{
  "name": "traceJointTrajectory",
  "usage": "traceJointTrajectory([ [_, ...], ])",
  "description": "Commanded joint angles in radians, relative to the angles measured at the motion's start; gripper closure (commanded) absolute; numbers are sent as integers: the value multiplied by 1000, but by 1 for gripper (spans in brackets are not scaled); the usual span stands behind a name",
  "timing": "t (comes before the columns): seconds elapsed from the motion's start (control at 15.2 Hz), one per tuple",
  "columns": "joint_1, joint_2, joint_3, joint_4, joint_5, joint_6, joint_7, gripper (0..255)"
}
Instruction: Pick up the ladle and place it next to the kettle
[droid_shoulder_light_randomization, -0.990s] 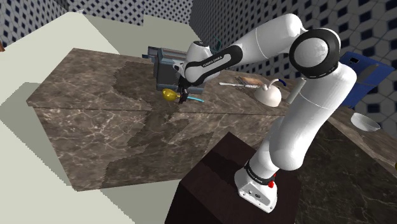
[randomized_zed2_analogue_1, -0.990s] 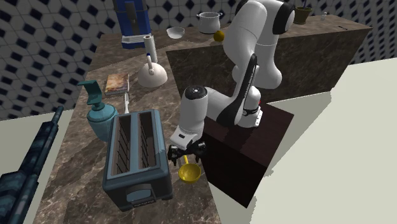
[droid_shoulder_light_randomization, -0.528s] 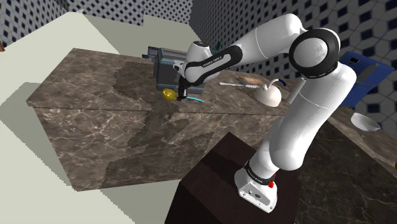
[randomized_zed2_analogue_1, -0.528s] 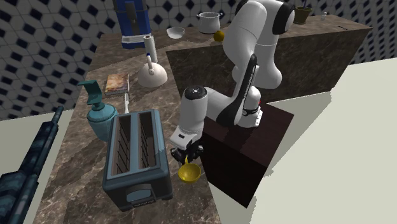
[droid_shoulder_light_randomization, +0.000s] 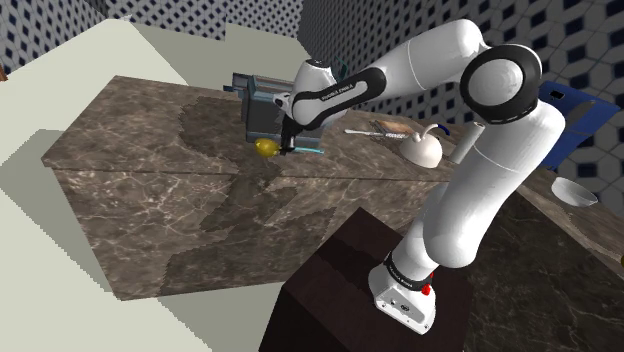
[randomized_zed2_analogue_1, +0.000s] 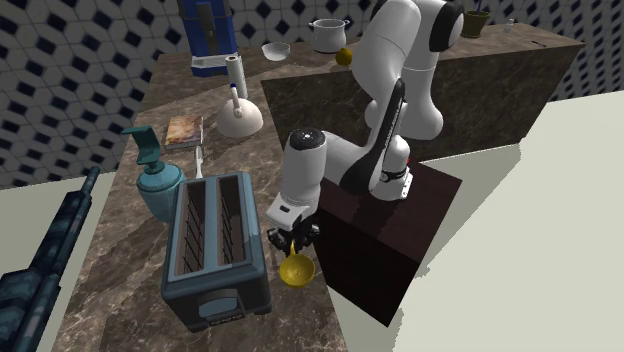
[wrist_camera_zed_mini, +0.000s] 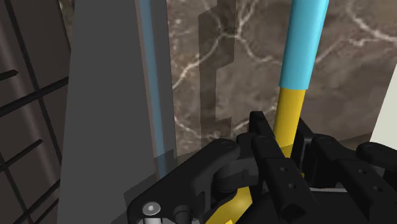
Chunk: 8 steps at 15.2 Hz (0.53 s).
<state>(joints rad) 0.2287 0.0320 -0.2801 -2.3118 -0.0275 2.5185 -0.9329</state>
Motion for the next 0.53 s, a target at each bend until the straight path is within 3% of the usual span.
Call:
traceJointTrajectory([
  [0.0, 1, -18, 0, 10, -7, -27, 5, 255],
  [0.46, 2, -74, 2, 50, -27, -122, 18, 255],
])
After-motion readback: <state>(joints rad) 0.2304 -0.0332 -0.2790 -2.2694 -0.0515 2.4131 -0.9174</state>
